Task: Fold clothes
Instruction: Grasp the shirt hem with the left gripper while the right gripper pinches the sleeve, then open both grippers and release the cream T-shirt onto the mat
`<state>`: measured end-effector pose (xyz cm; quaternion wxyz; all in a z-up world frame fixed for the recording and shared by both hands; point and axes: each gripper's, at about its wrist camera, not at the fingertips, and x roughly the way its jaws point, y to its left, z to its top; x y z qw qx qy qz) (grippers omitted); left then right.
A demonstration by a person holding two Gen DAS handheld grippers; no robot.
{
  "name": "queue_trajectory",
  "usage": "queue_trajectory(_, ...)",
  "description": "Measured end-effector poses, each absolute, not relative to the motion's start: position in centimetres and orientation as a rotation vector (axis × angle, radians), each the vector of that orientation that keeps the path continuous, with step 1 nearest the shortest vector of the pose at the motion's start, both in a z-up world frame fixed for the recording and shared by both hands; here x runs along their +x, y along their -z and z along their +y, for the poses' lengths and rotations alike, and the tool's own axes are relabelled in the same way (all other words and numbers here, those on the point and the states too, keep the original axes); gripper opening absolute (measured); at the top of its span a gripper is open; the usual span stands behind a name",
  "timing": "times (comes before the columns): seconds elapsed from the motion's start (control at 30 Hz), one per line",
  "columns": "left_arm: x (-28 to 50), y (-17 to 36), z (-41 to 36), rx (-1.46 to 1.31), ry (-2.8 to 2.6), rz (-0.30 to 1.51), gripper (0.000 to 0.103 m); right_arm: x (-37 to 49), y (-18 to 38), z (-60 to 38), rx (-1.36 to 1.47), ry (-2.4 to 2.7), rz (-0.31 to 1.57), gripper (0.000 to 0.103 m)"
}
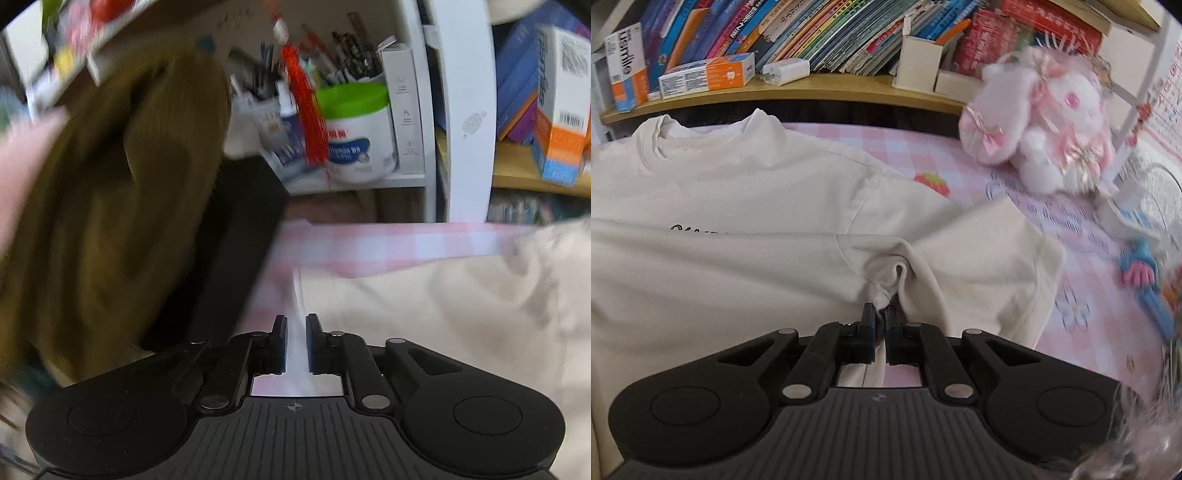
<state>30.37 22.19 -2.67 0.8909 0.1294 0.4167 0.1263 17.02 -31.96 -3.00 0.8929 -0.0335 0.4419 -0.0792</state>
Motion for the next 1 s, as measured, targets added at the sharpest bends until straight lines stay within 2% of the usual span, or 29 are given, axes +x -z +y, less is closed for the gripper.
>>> queue_trajectory(0.13, 28.8, 1.5, 20.2, 0.433, -0.24, 0.846, 0.02, 17.4, 3.1, -31.5, -0.12, 0.147, 0.923, 0.005)
queue_trajectory(0.2, 25.6, 0.8, 18.8, 0.462, -0.191, 0.809, 0.028, 16.8, 3.1, -31.9, -0.093, 0.142, 0.918, 0.006)
queue_trajectory(0.27, 21.7, 0.4, 17.4, 0.415, -0.112, 0.795, 0.046, 15.5, 3.0, -32.4, -0.038, 0.121, 0.918, 0.013)
queue_trajectory(0.37, 15.7, 0.4, 15.0, 0.326, -0.028, 0.802, 0.067, 13.1, 2.9, -32.3, 0.011, 0.085, 0.921, 0.023)
queue_trajectory(0.43, 11.7, 0.6, 13.4, 0.26, 0.015, 0.815, 0.076, 10.8, 2.8, -32.0, 0.053, 0.065, 0.924, 0.03)
queue_trajectory(0.53, 6.7, 0.9, 11.1, 0.142, 0.08, 0.841, 0.077, 7.3, 2.5, -31.4, 0.122, 0.071, 0.94, 0.046)
queue_trajectory(0.6, 4.1, 0.8, 9.6, 0.076, 0.11, 0.845, 0.079, 5.1, 2.0, -30.8, 0.145, 0.061, 0.934, 0.065)
queue_trajectory(0.63, 3.2, 0.7, 9.0, 0.055, 0.112, 0.84, 0.083, 3.9, 1.7, -30.6, 0.149, 0.05, 0.915, 0.079)
queue_trajectory(0.7, 1.8, 0.7, 8.1, 0.008, 0.101, 0.834, 0.089, 1.8, 0.9, -30.1, 0.146, 0.037, 0.867, 0.088)
queue_trajectory(0.77, 0.8, 0.7, 7.6, -0.044, 0.076, 0.835, 0.092, 0.1, 0.2, -29.5, 0.132, 0.04, 0.812, 0.103)
queue_trajectory(0.87, -0.6, 1.0, 7.0, -0.11, 0.035, 0.847, 0.092, -1.4, -0.1, -28.9, 0.137, 0.028, 0.744, 0.103)
queue_trajectory(1.0, -1.9, 1.7, 7.5, -0.149, -0.021, 0.9, 0.091, -1.4, 0.6, -29.7, 0.274, -0.078, 0.791, 0.101)
